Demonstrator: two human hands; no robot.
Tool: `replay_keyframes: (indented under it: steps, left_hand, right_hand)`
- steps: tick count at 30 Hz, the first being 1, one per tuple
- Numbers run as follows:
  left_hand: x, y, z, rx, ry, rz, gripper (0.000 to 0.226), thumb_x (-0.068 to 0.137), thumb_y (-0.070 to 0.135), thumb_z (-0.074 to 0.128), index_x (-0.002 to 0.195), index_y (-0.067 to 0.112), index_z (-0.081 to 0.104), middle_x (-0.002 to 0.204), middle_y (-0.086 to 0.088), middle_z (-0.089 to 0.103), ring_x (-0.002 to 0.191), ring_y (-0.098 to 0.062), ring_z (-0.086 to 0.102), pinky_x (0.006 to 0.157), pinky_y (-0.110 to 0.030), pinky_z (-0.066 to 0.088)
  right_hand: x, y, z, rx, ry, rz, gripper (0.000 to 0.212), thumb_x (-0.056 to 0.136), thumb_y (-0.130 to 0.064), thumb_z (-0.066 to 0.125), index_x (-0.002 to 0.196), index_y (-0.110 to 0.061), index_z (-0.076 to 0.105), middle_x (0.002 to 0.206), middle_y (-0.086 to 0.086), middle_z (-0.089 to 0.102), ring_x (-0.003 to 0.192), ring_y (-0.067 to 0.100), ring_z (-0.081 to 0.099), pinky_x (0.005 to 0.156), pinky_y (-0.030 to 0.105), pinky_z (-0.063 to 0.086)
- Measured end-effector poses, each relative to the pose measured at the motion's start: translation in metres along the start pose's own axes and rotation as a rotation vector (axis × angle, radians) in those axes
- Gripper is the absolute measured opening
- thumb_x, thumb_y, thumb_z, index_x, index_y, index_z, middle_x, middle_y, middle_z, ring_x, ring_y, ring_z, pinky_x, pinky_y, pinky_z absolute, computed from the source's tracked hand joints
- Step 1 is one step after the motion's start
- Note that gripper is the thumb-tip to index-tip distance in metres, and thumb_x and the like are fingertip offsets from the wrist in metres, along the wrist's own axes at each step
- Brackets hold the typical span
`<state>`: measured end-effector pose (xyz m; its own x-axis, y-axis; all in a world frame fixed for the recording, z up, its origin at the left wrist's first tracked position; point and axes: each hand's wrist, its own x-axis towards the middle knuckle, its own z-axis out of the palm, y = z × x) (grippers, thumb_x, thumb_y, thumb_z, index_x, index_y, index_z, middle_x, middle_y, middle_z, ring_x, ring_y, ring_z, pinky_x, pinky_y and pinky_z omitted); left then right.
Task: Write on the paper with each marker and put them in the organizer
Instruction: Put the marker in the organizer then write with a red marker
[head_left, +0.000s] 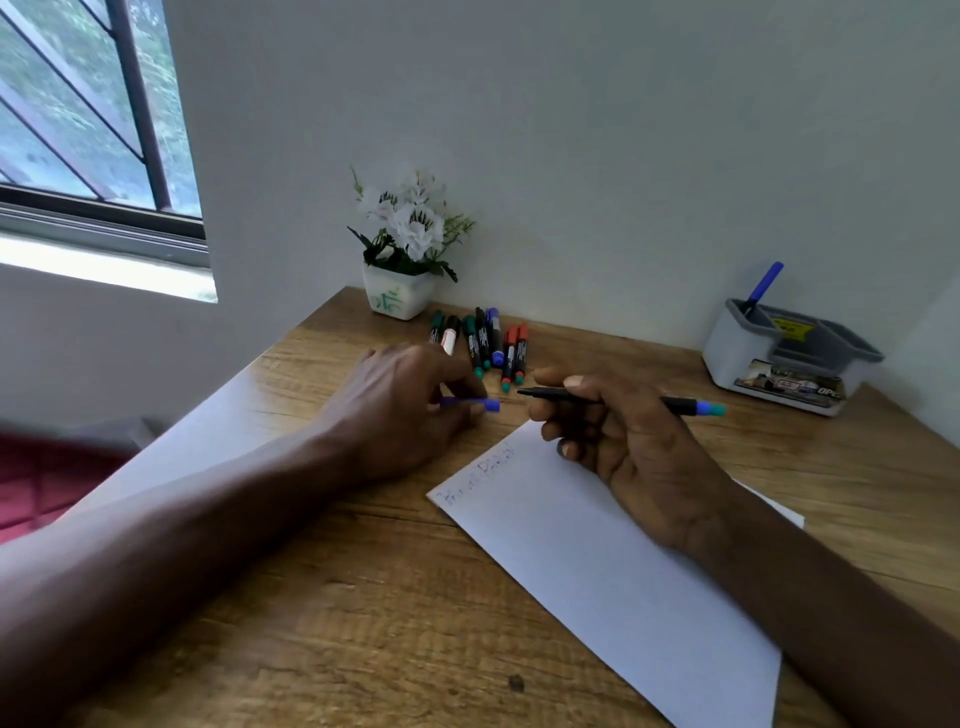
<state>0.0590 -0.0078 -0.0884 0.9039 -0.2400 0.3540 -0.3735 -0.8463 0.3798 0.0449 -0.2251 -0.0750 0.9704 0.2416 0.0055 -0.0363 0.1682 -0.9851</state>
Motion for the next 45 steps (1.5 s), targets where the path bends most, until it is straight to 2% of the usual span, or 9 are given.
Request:
replay_keyframes:
  steps: [5, 14, 19, 22, 27, 32, 40, 43, 45]
  left_hand:
    - [-0.002, -0.012, 0.0, -0.336, 0.112, 0.009, 0.011, 0.093, 0.038, 0.073, 0.103, 0.038, 0.078, 0.093, 0.02, 0.075, 0.09, 0.0, 0.067, 0.072, -0.024, 0.048]
    - [-0.002, -0.013, 0.001, -0.334, 0.092, 0.13, 0.019, 0.093, 0.038, 0.072, 0.111, 0.04, 0.078, 0.099, 0.025, 0.074, 0.093, -0.002, 0.066, 0.075, -0.027, 0.049]
    - [-0.002, -0.015, 0.002, -0.356, 0.083, 0.158, 0.018, 0.094, 0.037, 0.073, 0.111, 0.038, 0.078, 0.102, 0.019, 0.076, 0.089, -0.01, 0.068, 0.075, -0.038, 0.056]
    - [-0.002, -0.013, 0.004, -0.414, 0.064, 0.189, 0.018, 0.094, 0.031, 0.075, 0.111, 0.032, 0.079, 0.1, 0.018, 0.077, 0.089, -0.01, 0.07, 0.073, -0.033, 0.056]
    - [-0.002, -0.007, 0.009, -0.585, -0.042, 0.247, 0.016, 0.093, 0.025, 0.075, 0.108, 0.02, 0.08, 0.094, 0.005, 0.079, 0.087, -0.019, 0.074, 0.075, -0.04, 0.061]
    - [-0.001, -0.003, 0.005, -0.75, -0.024, 0.258, 0.02, 0.091, 0.025, 0.073, 0.101, 0.008, 0.079, 0.084, -0.016, 0.072, 0.071, -0.035, 0.059, 0.06, -0.035, 0.048]
    - [-0.001, 0.004, 0.0, -0.772, -0.051, 0.171, 0.012, 0.093, 0.025, 0.071, 0.095, 0.015, 0.079, 0.085, -0.001, 0.076, 0.073, -0.013, 0.063, 0.061, -0.026, 0.049]
    - [0.0, 0.001, -0.002, -0.559, -0.05, 0.156, 0.022, 0.096, 0.048, 0.068, 0.101, 0.029, 0.076, 0.088, 0.011, 0.074, 0.077, -0.003, 0.064, 0.066, -0.023, 0.048]
    - [0.001, -0.005, -0.003, -0.231, -0.026, 0.147, 0.062, 0.085, 0.081, 0.049, 0.125, 0.038, 0.068, 0.112, 0.017, 0.07, 0.098, 0.0, 0.064, 0.075, -0.028, 0.05]
  right_hand:
    - [-0.001, 0.0, -0.003, 0.076, 0.0, 0.001, 0.016, 0.096, -0.01, 0.053, 0.1, -0.004, 0.067, 0.084, 0.015, 0.074, 0.064, 0.015, 0.065, 0.057, 0.022, 0.051]
    - [-0.003, 0.001, -0.004, 0.01, -0.015, -0.018, 0.015, 0.092, -0.013, 0.062, 0.1, -0.004, 0.07, 0.09, 0.018, 0.076, 0.069, 0.016, 0.067, 0.059, 0.023, 0.053]
    - [-0.004, 0.001, -0.003, 0.012, -0.026, -0.035, 0.034, 0.072, -0.019, 0.073, 0.101, 0.0, 0.069, 0.085, 0.016, 0.076, 0.067, 0.016, 0.067, 0.061, 0.023, 0.053]
    - [-0.005, 0.0, 0.0, -0.051, -0.052, -0.076, 0.014, 0.073, -0.02, 0.075, 0.083, -0.011, 0.075, 0.073, 0.012, 0.072, 0.059, 0.015, 0.06, 0.055, 0.022, 0.049]
    - [-0.005, 0.003, 0.003, -0.269, -0.057, -0.195, 0.014, 0.072, -0.032, 0.077, 0.073, -0.019, 0.075, 0.064, 0.007, 0.068, 0.053, 0.013, 0.054, 0.05, 0.022, 0.044]
    - [-0.002, 0.004, 0.008, -0.157, 0.029, -0.285, 0.025, 0.072, -0.03, 0.074, 0.082, -0.007, 0.072, 0.062, 0.008, 0.069, 0.049, 0.014, 0.054, 0.046, 0.021, 0.045]
    - [0.003, 0.006, 0.014, -0.232, 0.026, -0.306, 0.019, 0.073, -0.039, 0.071, 0.069, -0.021, 0.076, 0.063, 0.004, 0.071, 0.054, 0.015, 0.06, 0.054, 0.026, 0.05]
    - [0.002, -0.001, 0.015, -0.338, 0.089, -0.378, 0.024, 0.084, -0.038, 0.068, 0.076, -0.015, 0.071, 0.061, 0.0, 0.066, 0.055, 0.01, 0.059, 0.054, 0.023, 0.049]
    - [0.004, -0.008, 0.009, -0.387, 0.199, -0.437, 0.026, 0.094, -0.035, 0.063, 0.078, -0.014, 0.066, 0.065, -0.002, 0.064, 0.061, 0.007, 0.06, 0.059, 0.021, 0.052]
